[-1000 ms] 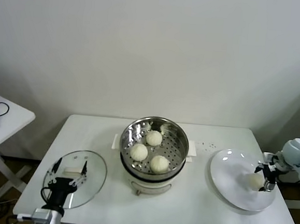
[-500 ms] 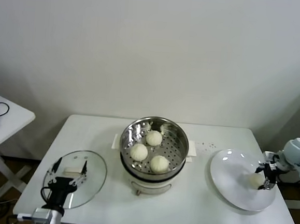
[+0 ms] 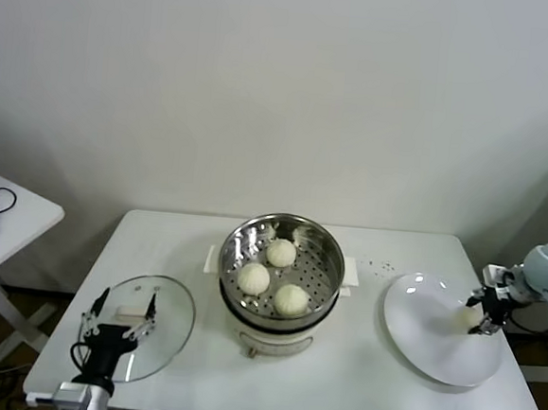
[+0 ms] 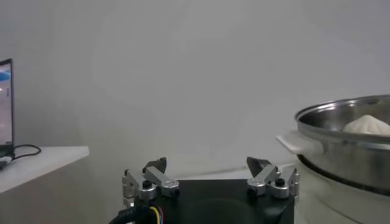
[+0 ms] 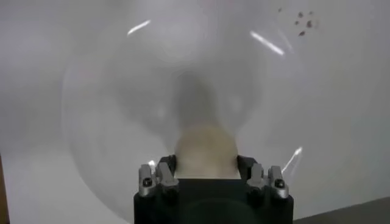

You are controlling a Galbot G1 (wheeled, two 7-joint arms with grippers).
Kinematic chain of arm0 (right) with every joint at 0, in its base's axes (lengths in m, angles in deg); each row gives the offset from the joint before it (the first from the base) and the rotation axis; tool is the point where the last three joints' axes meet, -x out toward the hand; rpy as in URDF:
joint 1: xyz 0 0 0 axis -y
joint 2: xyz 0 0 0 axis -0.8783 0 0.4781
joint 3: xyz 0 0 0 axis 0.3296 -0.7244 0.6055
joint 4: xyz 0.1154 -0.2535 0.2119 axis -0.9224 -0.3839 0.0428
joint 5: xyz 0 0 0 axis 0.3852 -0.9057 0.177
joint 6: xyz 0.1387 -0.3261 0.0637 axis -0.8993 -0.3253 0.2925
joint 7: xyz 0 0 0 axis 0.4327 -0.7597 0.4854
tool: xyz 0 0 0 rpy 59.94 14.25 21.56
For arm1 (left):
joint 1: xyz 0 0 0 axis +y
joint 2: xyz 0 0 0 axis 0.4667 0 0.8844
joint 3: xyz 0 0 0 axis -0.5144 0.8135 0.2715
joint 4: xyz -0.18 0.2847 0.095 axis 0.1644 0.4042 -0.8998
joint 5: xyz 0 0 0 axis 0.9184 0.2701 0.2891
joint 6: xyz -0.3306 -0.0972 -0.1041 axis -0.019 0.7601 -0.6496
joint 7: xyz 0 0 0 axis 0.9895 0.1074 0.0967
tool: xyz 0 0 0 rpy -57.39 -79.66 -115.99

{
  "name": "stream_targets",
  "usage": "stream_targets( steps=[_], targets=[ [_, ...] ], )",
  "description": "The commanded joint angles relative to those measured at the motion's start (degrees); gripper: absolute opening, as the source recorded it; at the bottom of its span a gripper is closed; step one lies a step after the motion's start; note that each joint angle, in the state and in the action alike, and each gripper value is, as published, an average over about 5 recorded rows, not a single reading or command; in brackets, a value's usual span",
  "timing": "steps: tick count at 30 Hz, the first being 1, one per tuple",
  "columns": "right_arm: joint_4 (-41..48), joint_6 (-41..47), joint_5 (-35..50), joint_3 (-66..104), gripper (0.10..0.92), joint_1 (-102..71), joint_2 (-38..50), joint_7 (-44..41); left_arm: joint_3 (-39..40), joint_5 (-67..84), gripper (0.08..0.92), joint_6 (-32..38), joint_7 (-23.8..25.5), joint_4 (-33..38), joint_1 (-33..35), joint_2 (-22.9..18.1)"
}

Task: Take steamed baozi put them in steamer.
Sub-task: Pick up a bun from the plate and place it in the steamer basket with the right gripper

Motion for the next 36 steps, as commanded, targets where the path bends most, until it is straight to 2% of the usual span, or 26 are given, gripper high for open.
stream_targets(
  steps=[1, 9, 17, 25, 36],
  targets=[
    [-8.2, 6.3, 18.6, -20.4, 0.662, 22.1, 1.2, 0.3, 0.4, 0.2, 0.823, 0.1, 0.1, 0.2, -0.1, -0.2],
    [-15.5, 8.5, 29.2, -43.1, 0.656, 44.7, -3.3, 0.4, 1.5, 0.2, 0.823, -0.1, 0.3, 1.5, -0.1, 0.1],
    [-18.1, 9.5, 40.4, -59.3, 0.657, 60.3, -14.3, 0.8, 3.3, -0.7, 0.823, -0.4, 0.1, 2.6, -0.2, 0.7],
    [-17.4, 11.2, 47.1, -62.0, 0.657, 60.9, -24.6, 2.4, 5.4, -2.3, 0.823, -0.2, 0.2, 3.1, -0.4, -0.5],
    [-15.4, 13.2, 48.9, -58.7, 0.662, 53.0, -32.5, 5.8, 7.5, -3.8, 0.823, -1.4, -0.2, 5.3, -1.4, -0.7]
  ],
)
